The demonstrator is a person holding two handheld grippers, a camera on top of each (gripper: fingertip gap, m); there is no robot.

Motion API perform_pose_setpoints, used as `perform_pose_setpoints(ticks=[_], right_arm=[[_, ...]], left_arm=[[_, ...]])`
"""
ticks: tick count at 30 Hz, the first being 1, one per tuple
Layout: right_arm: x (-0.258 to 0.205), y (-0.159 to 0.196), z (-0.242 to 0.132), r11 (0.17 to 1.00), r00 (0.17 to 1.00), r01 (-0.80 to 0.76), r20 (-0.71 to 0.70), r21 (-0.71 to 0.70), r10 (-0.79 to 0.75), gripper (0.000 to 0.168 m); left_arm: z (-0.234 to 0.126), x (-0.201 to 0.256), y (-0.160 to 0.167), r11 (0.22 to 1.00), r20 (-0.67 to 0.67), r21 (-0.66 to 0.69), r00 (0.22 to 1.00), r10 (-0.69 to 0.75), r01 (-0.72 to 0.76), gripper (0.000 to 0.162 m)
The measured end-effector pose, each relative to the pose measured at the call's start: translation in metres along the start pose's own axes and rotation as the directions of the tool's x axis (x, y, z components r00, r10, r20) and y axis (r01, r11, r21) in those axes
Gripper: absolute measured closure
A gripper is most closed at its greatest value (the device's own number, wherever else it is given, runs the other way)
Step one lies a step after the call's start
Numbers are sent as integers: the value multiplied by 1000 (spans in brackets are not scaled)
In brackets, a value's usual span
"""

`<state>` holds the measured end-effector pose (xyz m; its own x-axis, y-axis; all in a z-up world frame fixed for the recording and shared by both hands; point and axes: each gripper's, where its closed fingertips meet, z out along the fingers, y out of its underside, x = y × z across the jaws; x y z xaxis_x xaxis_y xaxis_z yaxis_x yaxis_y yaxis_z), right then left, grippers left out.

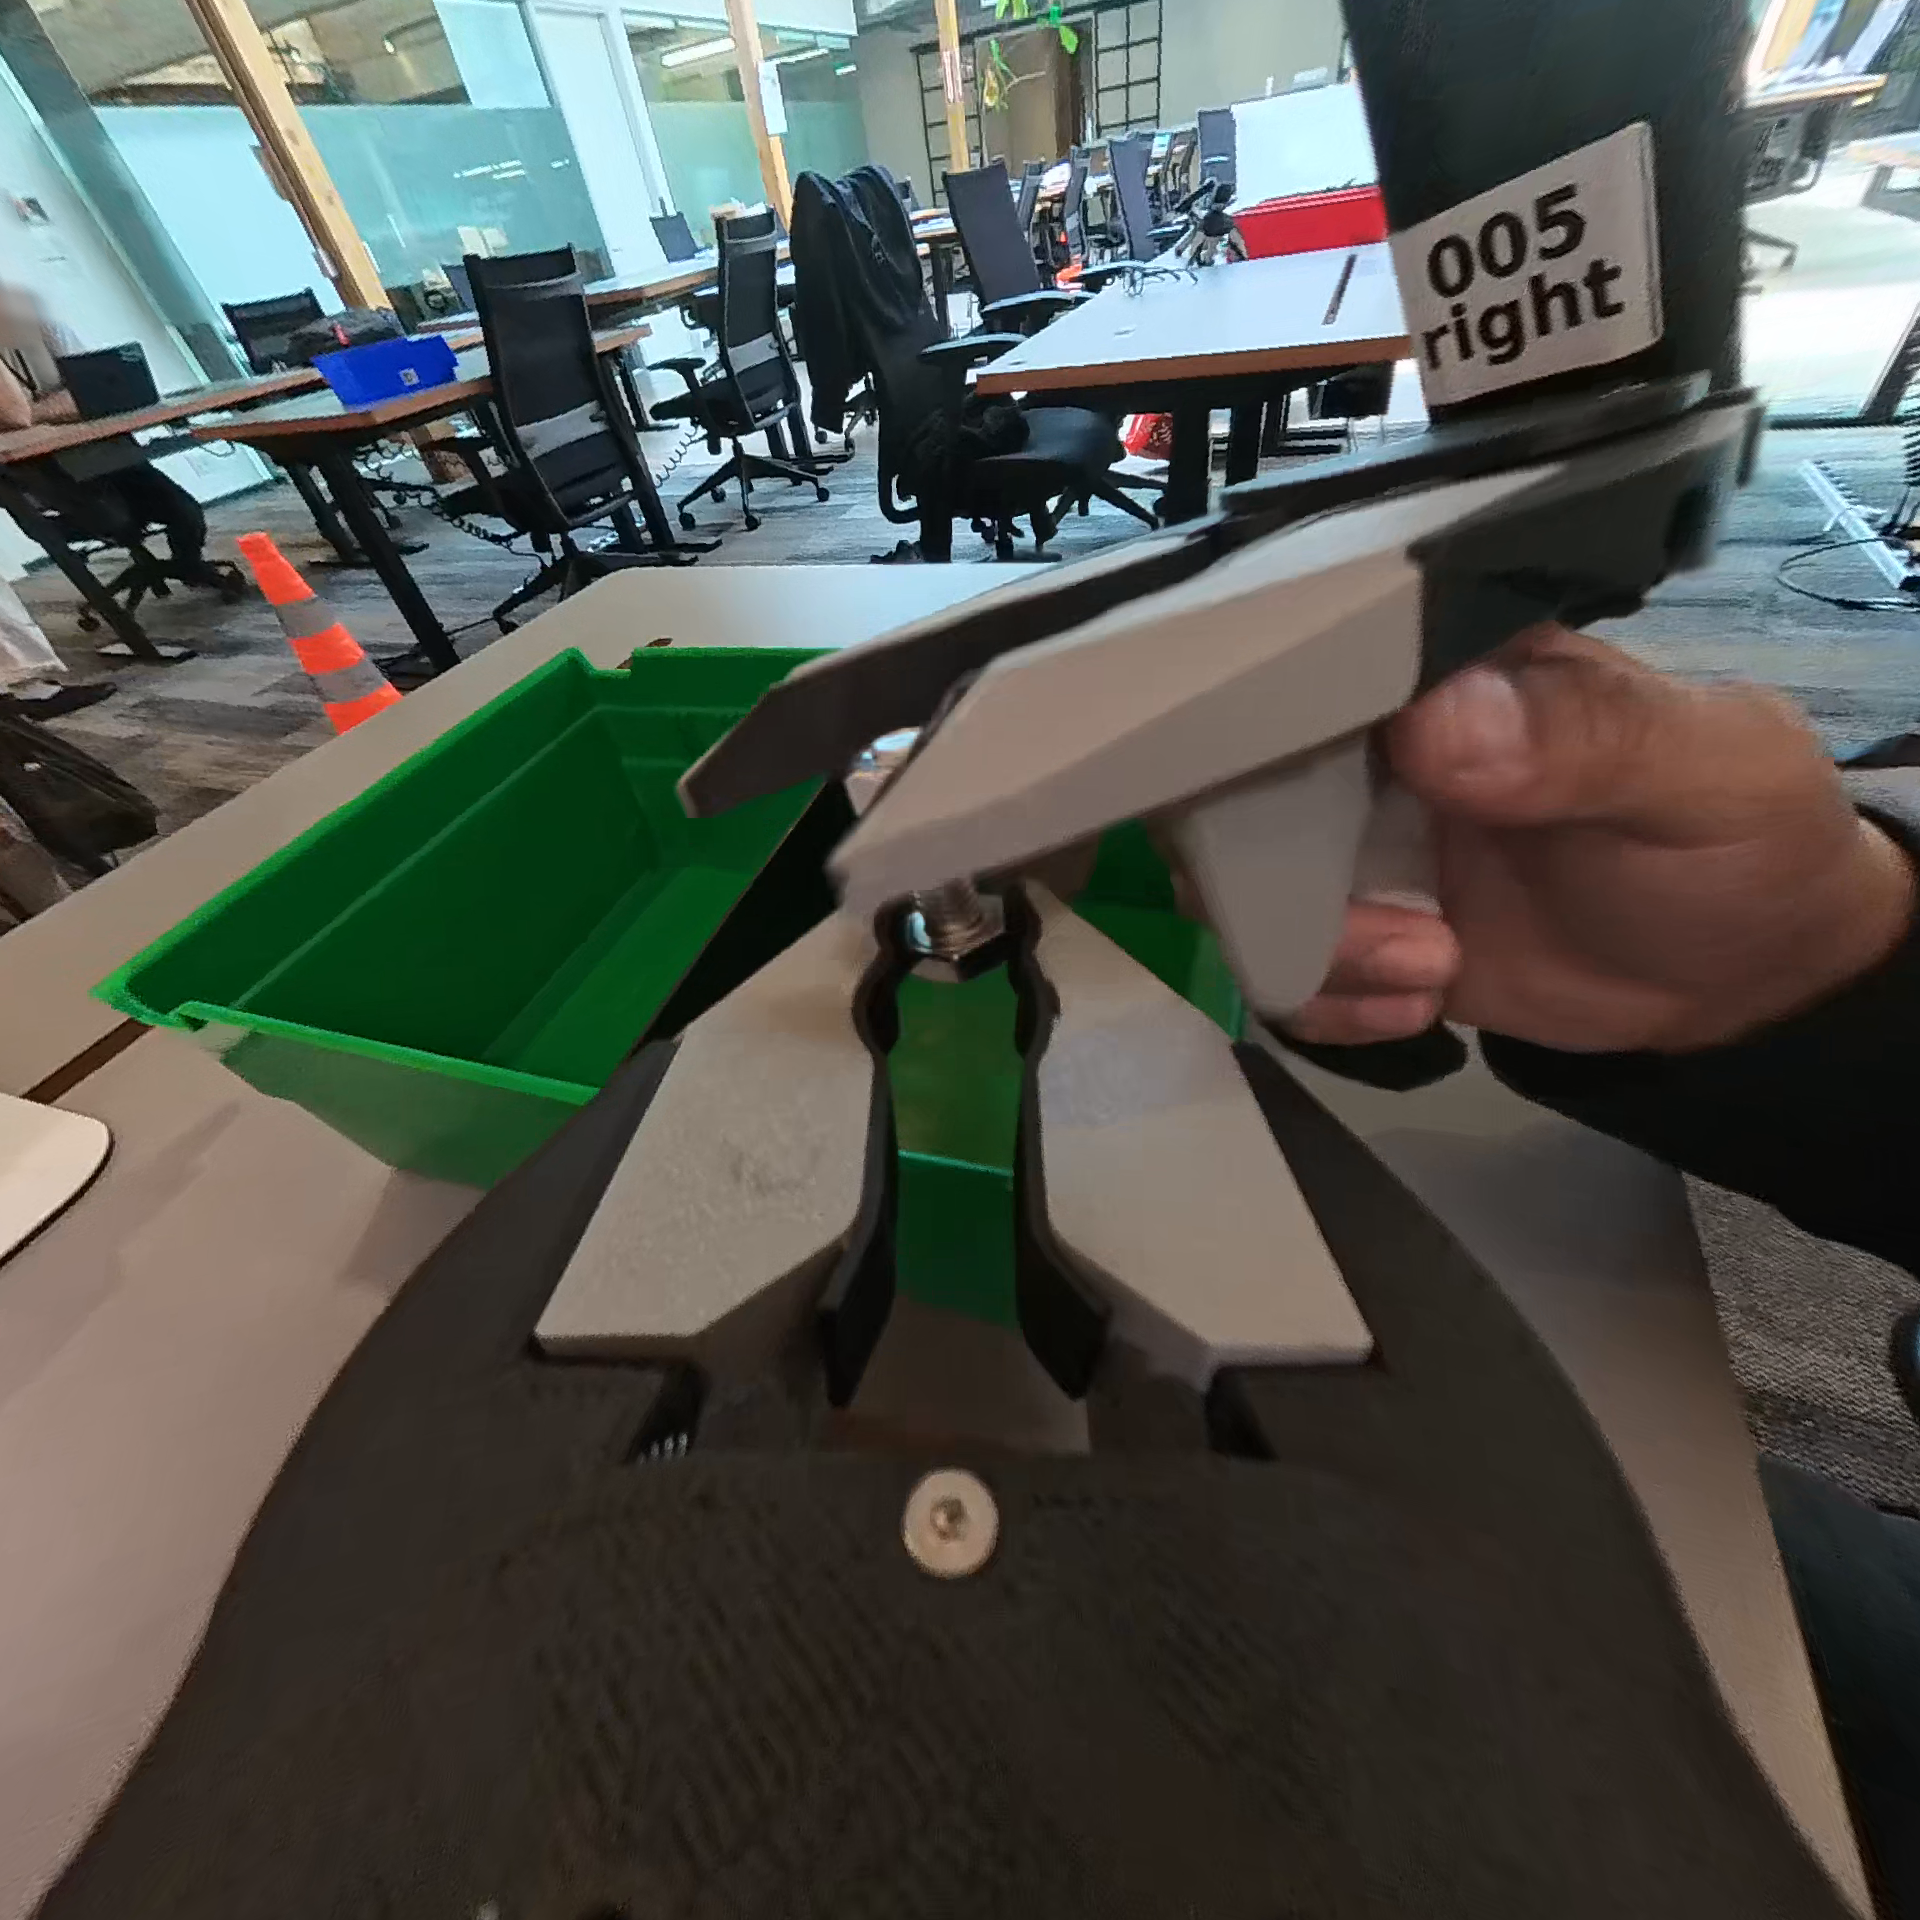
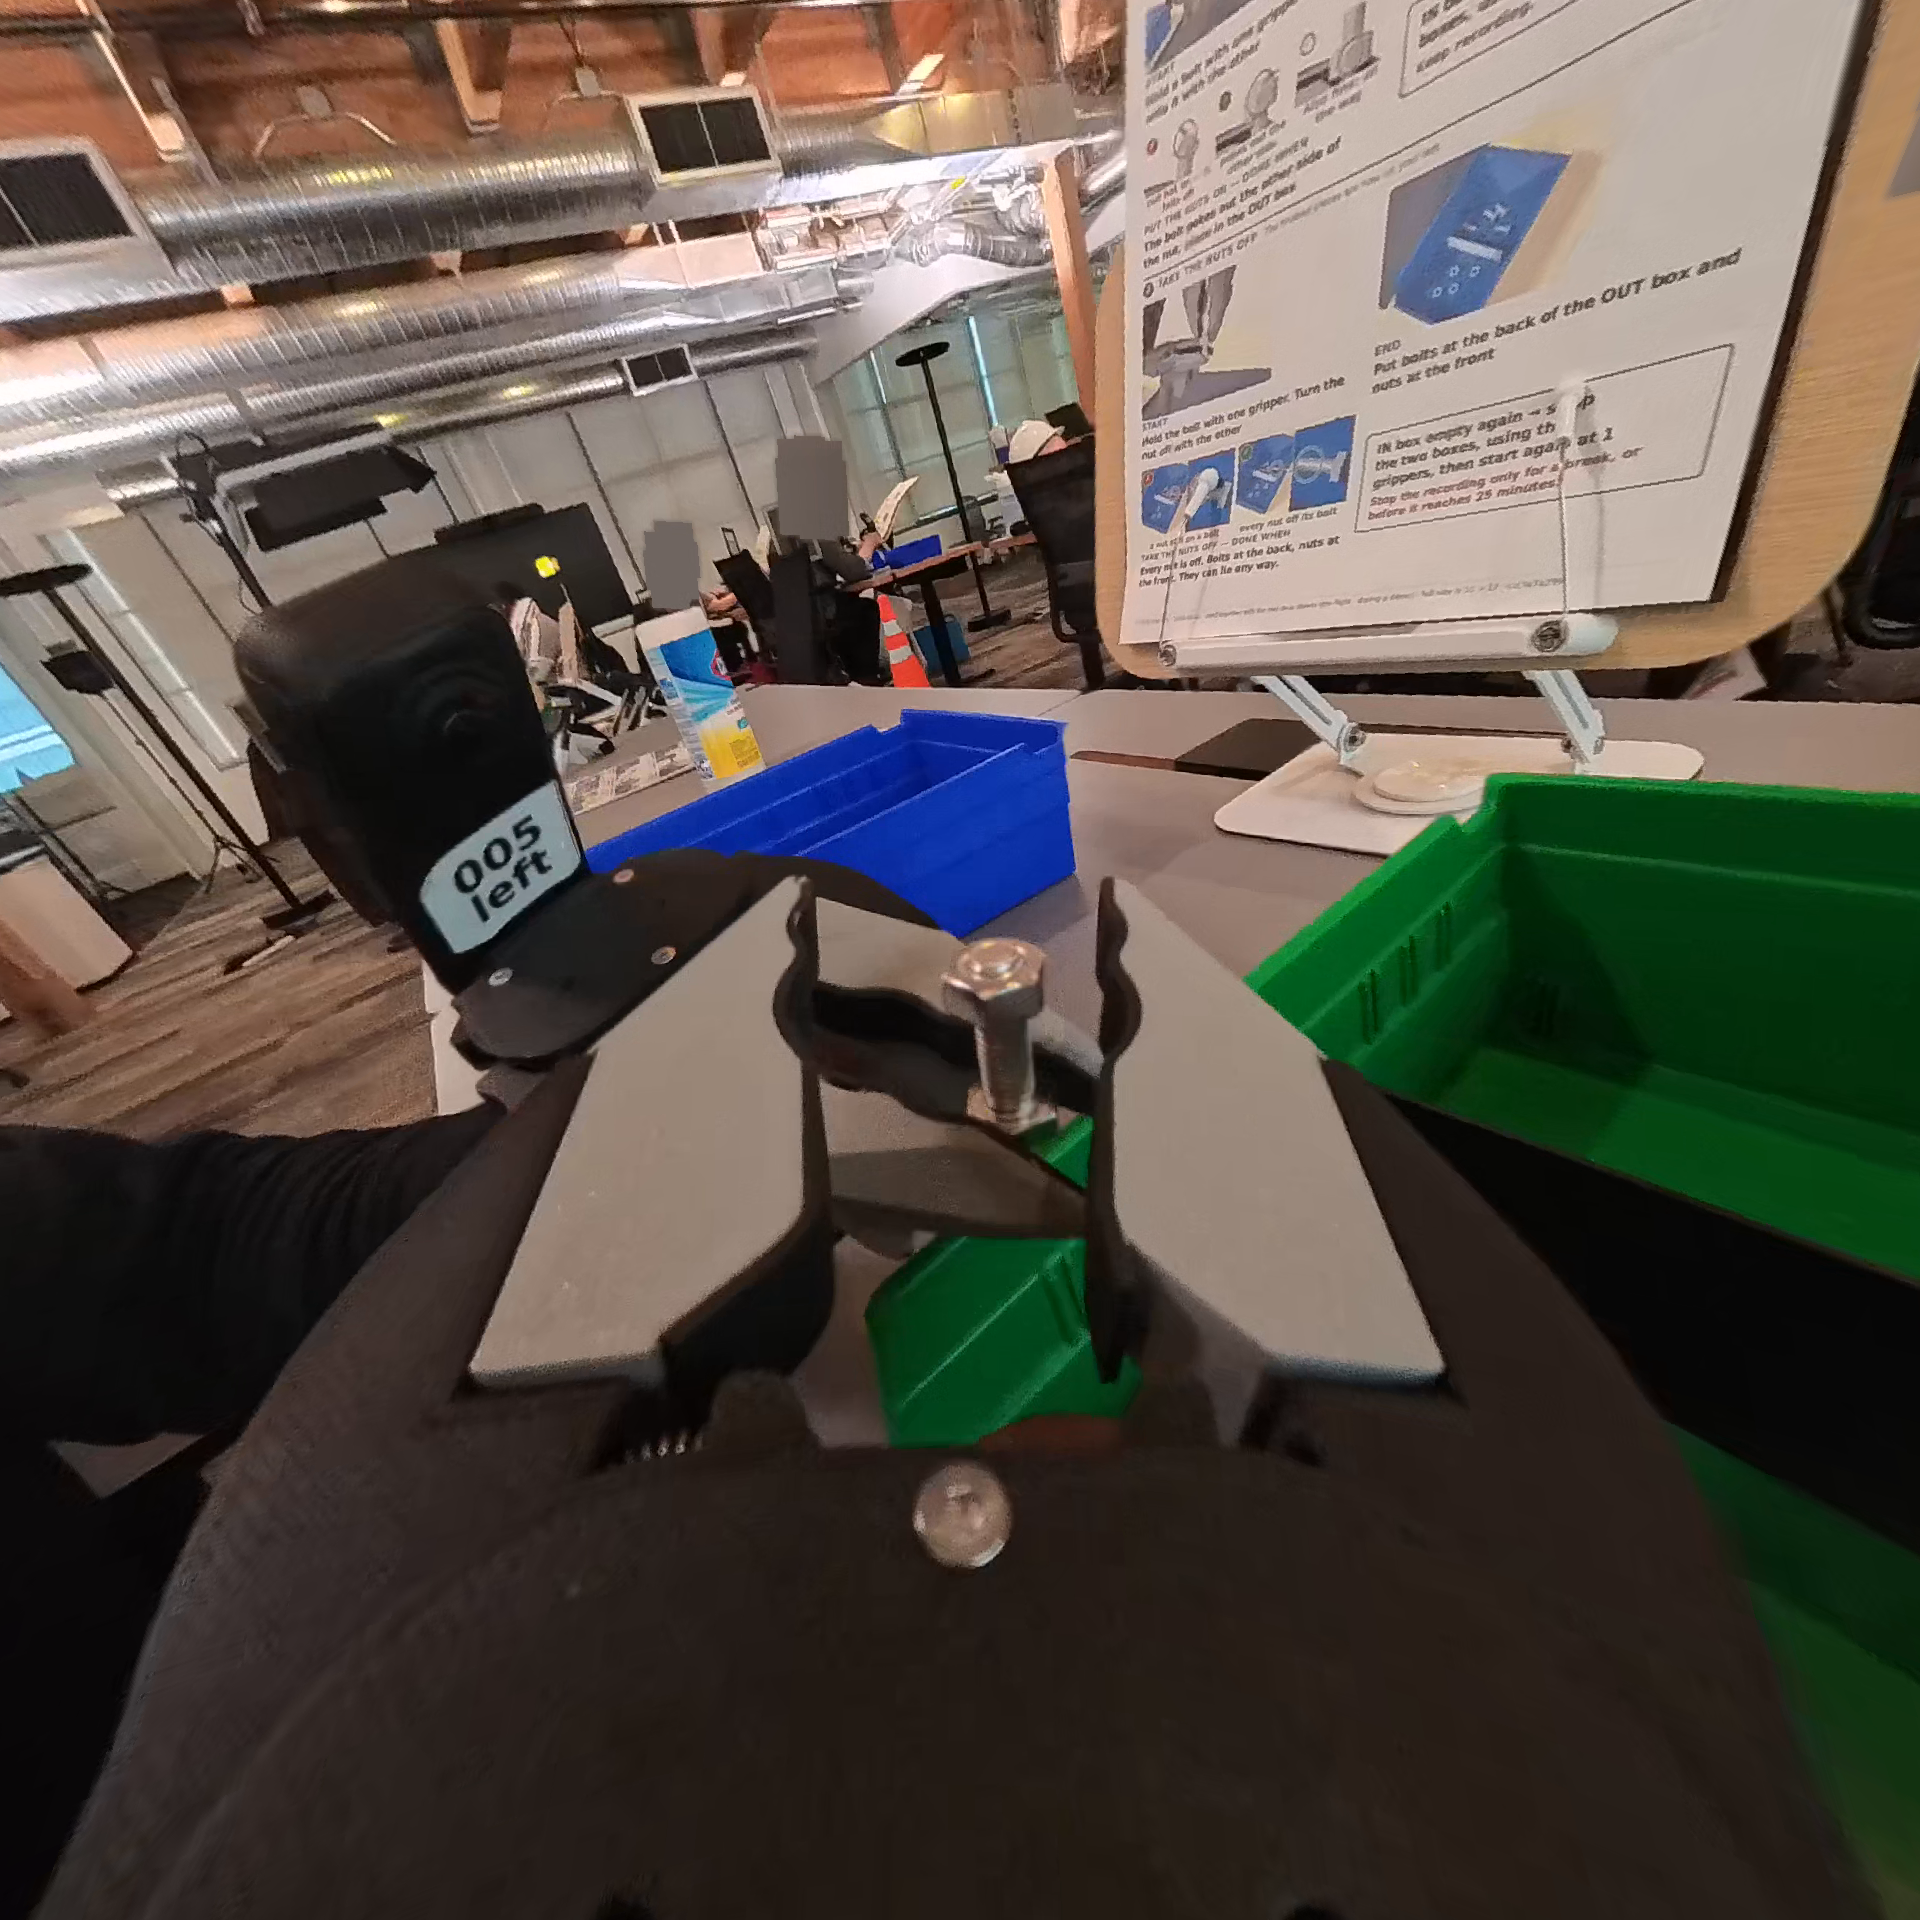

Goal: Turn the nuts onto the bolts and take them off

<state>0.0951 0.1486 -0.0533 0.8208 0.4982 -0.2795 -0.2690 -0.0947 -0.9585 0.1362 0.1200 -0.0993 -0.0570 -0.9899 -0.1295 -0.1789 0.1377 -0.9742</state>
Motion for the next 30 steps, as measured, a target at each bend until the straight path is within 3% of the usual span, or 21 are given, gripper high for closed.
perform_pose_setpoints(ticks=[5, 11, 16, 23, 27, 30], right_arm=[[1, 8, -12, 996, 999, 51, -9, -68, -52, 133], [1, 16, 6, 982, 987, 144, -55, -123, -152, 131], [7, 7, -13, 975, 979, 168, -94, -143, -182, 133], [0, 14, 6, 980, 985, 141, -80, -143, -153, 128], [12, 8, -14, 979, 979, 135, -130, -154, -156, 127], [2, 11, -11, 983, 990, 111, -75, -147, -123, 132]], left_arm=[[-4, -15, 5, 1000, 51, -25, 999, 18, -16, 146], [0, -4, 8, 989, 72, -61, 988, 139, -135, 146], [-5, -17, 9, 995, 87, -55, 992, 92, -88, 146], [0, -3, 7, 990, 70, -55, 989, 132, -128, 146], [-5, -17, 9, 995, 91, -51, 992, 87, -83, 146], [-5, -17, 8, 996, 84, -50, 993, 77, -73, 146]])
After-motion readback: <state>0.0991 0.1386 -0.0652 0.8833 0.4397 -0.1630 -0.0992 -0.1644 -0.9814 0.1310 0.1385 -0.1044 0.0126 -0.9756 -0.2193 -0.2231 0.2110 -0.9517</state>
